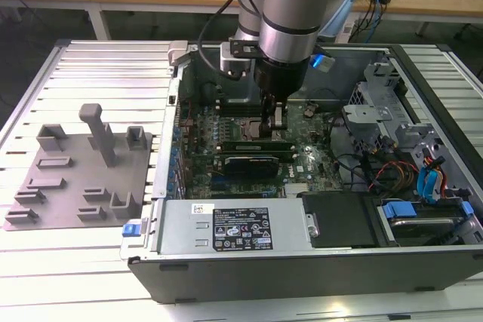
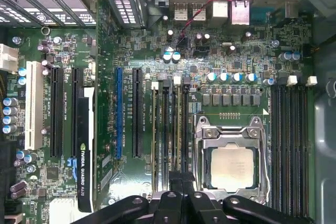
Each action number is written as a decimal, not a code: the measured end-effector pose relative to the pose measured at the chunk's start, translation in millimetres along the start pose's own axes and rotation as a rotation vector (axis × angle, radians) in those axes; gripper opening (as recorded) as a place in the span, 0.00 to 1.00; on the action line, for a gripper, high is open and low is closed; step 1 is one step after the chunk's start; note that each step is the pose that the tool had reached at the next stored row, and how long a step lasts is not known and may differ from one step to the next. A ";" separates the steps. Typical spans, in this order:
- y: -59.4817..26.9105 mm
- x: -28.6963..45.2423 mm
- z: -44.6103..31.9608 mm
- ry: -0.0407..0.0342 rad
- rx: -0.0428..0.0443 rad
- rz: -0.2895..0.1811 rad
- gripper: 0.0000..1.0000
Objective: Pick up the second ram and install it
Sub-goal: 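Press down the second ram until it locks into place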
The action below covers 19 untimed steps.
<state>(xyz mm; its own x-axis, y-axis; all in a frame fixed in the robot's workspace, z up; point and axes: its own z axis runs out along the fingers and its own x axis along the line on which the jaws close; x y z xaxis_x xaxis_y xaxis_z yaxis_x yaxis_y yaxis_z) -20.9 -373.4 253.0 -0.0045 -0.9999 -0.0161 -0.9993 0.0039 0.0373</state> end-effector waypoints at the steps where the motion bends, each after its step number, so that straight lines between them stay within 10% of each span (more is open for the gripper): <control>1: 0.0 0.0 0.0 0.0000 0.0000 0.000 0.08; 19: 59.3 0.6 20.7 0.0000 0.0006 0.000 0.08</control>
<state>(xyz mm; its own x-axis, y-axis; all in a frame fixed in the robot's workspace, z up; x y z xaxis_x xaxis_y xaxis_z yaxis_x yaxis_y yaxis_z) -80.9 -373.4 234.6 -0.0045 -0.9999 -0.0162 -0.9993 0.0039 0.0367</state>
